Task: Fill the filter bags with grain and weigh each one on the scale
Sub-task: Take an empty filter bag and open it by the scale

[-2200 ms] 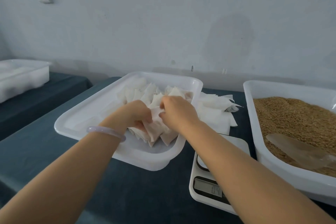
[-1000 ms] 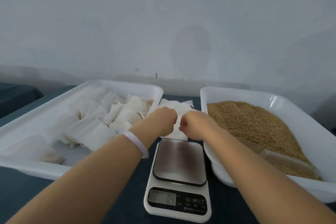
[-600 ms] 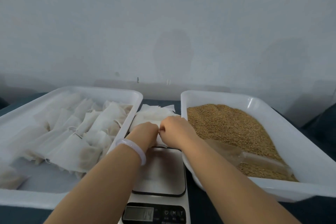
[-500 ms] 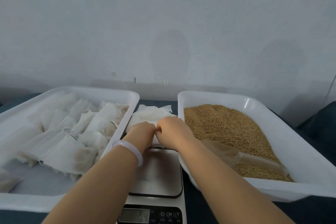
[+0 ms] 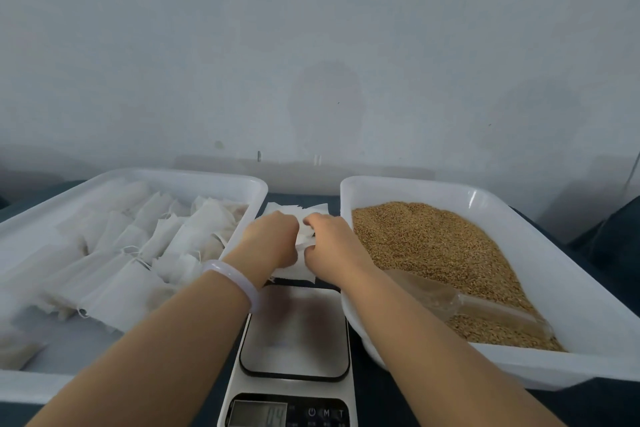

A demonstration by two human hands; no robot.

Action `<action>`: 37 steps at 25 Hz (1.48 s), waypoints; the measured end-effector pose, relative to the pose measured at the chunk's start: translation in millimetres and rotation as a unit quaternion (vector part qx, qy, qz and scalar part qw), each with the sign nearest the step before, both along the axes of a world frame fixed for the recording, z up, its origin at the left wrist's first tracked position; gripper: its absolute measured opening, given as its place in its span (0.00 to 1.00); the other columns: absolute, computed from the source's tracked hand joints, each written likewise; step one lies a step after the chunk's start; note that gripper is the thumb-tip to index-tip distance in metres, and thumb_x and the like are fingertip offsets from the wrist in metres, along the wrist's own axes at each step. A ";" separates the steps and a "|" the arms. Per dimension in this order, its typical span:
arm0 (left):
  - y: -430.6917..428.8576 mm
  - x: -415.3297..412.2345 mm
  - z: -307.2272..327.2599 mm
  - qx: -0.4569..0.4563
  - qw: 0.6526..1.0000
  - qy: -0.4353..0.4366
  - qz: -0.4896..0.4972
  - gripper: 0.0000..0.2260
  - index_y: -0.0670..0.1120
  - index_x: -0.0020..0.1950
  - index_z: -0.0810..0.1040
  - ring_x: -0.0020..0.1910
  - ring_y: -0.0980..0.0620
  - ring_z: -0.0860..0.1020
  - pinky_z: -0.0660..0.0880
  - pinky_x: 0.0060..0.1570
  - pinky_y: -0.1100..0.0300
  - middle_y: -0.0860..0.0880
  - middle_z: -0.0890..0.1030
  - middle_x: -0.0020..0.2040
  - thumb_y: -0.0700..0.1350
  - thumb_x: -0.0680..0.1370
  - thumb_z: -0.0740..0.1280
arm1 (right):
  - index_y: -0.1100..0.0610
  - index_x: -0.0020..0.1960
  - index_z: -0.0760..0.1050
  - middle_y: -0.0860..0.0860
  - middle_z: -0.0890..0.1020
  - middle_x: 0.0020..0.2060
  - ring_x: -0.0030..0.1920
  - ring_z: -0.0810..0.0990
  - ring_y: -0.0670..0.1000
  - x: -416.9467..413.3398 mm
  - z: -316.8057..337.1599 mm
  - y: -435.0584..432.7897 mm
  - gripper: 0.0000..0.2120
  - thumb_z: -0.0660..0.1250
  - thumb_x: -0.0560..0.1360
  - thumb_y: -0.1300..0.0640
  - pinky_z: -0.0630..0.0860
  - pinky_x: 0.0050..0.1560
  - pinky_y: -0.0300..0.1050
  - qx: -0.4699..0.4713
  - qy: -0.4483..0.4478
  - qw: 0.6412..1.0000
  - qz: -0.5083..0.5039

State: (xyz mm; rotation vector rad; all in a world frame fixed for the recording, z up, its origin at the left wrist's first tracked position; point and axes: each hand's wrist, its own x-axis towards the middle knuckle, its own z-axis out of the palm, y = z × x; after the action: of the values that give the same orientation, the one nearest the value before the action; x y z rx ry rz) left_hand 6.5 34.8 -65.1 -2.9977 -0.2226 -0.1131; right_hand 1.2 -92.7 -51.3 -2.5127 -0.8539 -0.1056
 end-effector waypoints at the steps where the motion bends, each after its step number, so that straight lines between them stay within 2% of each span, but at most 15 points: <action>1: -1.2 -2.7 6.3 0.006 1.000 -0.017 0.003 0.08 0.45 0.35 0.66 0.41 0.49 0.74 0.69 0.40 0.60 0.50 0.68 0.35 0.39 0.75 0.60 | 0.61 0.65 0.69 0.57 0.74 0.61 0.62 0.70 0.56 1.4 -0.1 -0.3 0.22 0.58 0.72 0.66 0.71 0.58 0.49 0.006 0.000 1.000 -0.002; 3: -2.5 -8.0 11.8 0.026 0.999 -0.039 0.010 0.12 0.45 0.33 0.63 0.37 0.50 0.71 0.68 0.38 0.60 0.49 0.68 0.35 0.37 0.75 0.61 | 0.61 0.64 0.69 0.57 0.74 0.62 0.62 0.70 0.56 2.8 -1.0 -0.2 0.21 0.59 0.71 0.67 0.71 0.59 0.50 0.001 -0.004 1.000 -0.005; 7: -2.7 -12.8 10.7 -0.016 1.000 0.001 0.003 0.01 0.43 0.49 0.73 0.52 0.46 0.76 0.69 0.43 0.59 0.46 0.77 0.50 0.40 0.78 0.63 | 0.63 0.64 0.69 0.58 0.74 0.61 0.62 0.70 0.57 4.3 -3.9 0.6 0.18 0.59 0.74 0.65 0.70 0.59 0.50 0.001 -0.012 1.000 -0.015; 11: 2.9 -15.6 16.5 -0.067 0.993 -0.096 -0.009 0.05 0.45 0.48 0.68 0.35 0.49 0.70 0.66 0.36 0.58 0.50 0.69 0.37 0.36 0.76 0.58 | 0.62 0.67 0.68 0.58 0.74 0.63 0.63 0.71 0.57 6.9 -3.6 -1.2 0.19 0.58 0.76 0.65 0.70 0.60 0.49 0.071 0.000 0.997 -0.033; 14: 2.6 -22.2 26.6 -0.150 0.982 -0.113 -0.023 0.07 0.48 0.46 0.66 0.36 0.47 0.69 0.62 0.31 0.59 0.51 0.67 0.34 0.36 0.74 0.57 | 0.58 0.70 0.66 0.54 0.73 0.65 0.65 0.71 0.54 7.5 -2.2 -4.2 0.25 0.67 0.74 0.59 0.69 0.61 0.46 0.104 0.036 0.994 -0.011; 18: 1.8 -34.4 29.2 -0.279 0.953 -0.092 -0.066 0.06 0.50 0.40 0.68 0.38 0.49 0.72 0.63 0.31 0.62 0.53 0.72 0.35 0.40 0.75 0.61 | 0.58 0.49 0.77 0.52 0.80 0.41 0.39 0.76 0.48 4.4 1.0 -5.6 0.08 0.68 0.73 0.55 0.70 0.37 0.41 0.206 0.061 0.976 -0.021; 20: 1.7 -43.0 34.9 -0.460 0.876 -0.139 -0.031 0.11 0.50 0.51 0.72 0.40 0.53 0.76 0.70 0.35 0.63 0.52 0.76 0.40 0.44 0.72 0.71 | 0.63 0.45 0.77 0.59 0.80 0.39 0.36 0.77 0.53 6.7 6.8 -11.9 0.08 0.69 0.72 0.58 0.71 0.38 0.44 0.286 0.107 0.952 -0.024; 22: 2.4 -53.9 41.0 -0.691 0.712 -0.126 0.001 0.24 0.47 0.59 0.73 0.46 0.52 0.81 0.78 0.44 0.58 0.49 0.80 0.48 0.44 0.66 0.78 | 0.64 0.47 0.79 0.62 0.83 0.43 0.43 0.81 0.59 9.4 13.4 -19.1 0.09 0.71 0.71 0.59 0.76 0.44 0.51 0.383 0.182 0.905 -0.026; 23: 2.0 -58.8 42.4 -0.750 0.655 -0.086 -0.008 0.26 0.46 0.60 0.75 0.50 0.51 0.82 0.78 0.50 0.56 0.49 0.82 0.52 0.43 0.65 0.78 | 0.63 0.47 0.79 0.61 0.83 0.43 0.45 0.82 0.59 8.8 16.2 -20.9 0.07 0.72 0.71 0.60 0.78 0.46 0.53 0.426 0.222 0.876 -0.026; 26: -4.9 -66.3 36.3 -0.802 0.594 -0.010 -0.068 0.20 0.46 0.59 0.78 0.56 0.50 0.80 0.75 0.56 0.56 0.48 0.82 0.55 0.42 0.68 0.73 | 0.62 0.45 0.79 0.58 0.82 0.40 0.41 0.82 0.57 5.5 20.6 -19.0 0.02 0.69 0.73 0.64 0.81 0.44 0.50 0.514 0.324 0.794 -0.004; 30: -5.0 -64.2 34.8 -0.859 0.488 -0.129 -0.090 0.10 0.37 0.57 0.77 0.54 0.45 0.80 0.77 0.57 0.53 0.40 0.81 0.53 0.39 0.78 0.64 | 0.62 0.46 0.78 0.56 0.82 0.39 0.40 0.82 0.54 2.3 23.2 -20.2 0.02 0.68 0.74 0.65 0.80 0.42 0.47 0.553 0.403 0.728 0.035; 31: -5.2 -65.3 35.9 -0.858 0.483 -0.154 -0.087 0.08 0.38 0.54 0.78 0.51 0.45 0.81 0.78 0.55 0.54 0.41 0.82 0.50 0.40 0.78 0.64 | 0.61 0.48 0.78 0.56 0.82 0.41 0.41 0.82 0.54 -0.1 23.5 -20.0 0.03 0.68 0.74 0.64 0.80 0.44 0.48 0.534 0.407 0.740 0.042; 32: -4.9 -65.2 36.1 -0.835 0.513 -0.182 -0.079 0.06 0.39 0.49 0.80 0.46 0.47 0.81 0.80 0.49 0.57 0.44 0.83 0.45 0.40 0.78 0.65 | 0.60 0.49 0.78 0.56 0.83 0.43 0.43 0.82 0.54 -2.7 23.8 -20.3 0.04 0.68 0.74 0.63 0.80 0.47 0.48 0.501 0.390 0.771 0.042; 35: -4.7 -68.2 35.4 -0.608 0.750 -0.257 -0.048 0.10 0.41 0.34 0.77 0.29 0.55 0.72 0.70 0.32 0.66 0.53 0.76 0.28 0.43 0.74 0.72 | 0.49 0.52 0.77 0.46 0.82 0.50 0.50 0.80 0.43 -9.2 27.0 -28.8 0.12 0.70 0.72 0.62 0.77 0.46 0.35 0.429 0.210 0.879 0.004; 37: -5.1 -68.4 34.5 -0.546 0.804 -0.229 -0.053 0.16 0.34 0.37 0.75 0.31 0.52 0.67 0.65 0.34 0.60 0.48 0.72 0.30 0.46 0.70 0.75 | 0.42 0.51 0.76 0.38 0.80 0.50 0.54 0.76 0.38 -13.6 34.6 -43.9 0.17 0.68 0.71 0.63 0.71 0.47 0.30 0.426 0.078 0.902 0.007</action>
State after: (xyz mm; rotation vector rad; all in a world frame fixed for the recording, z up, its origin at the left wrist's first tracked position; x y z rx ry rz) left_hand -61.9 29.7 -30.6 -4.0609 -0.2083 -1.0811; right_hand -12.4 -136.6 -16.7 -1.6619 -0.5784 -0.2158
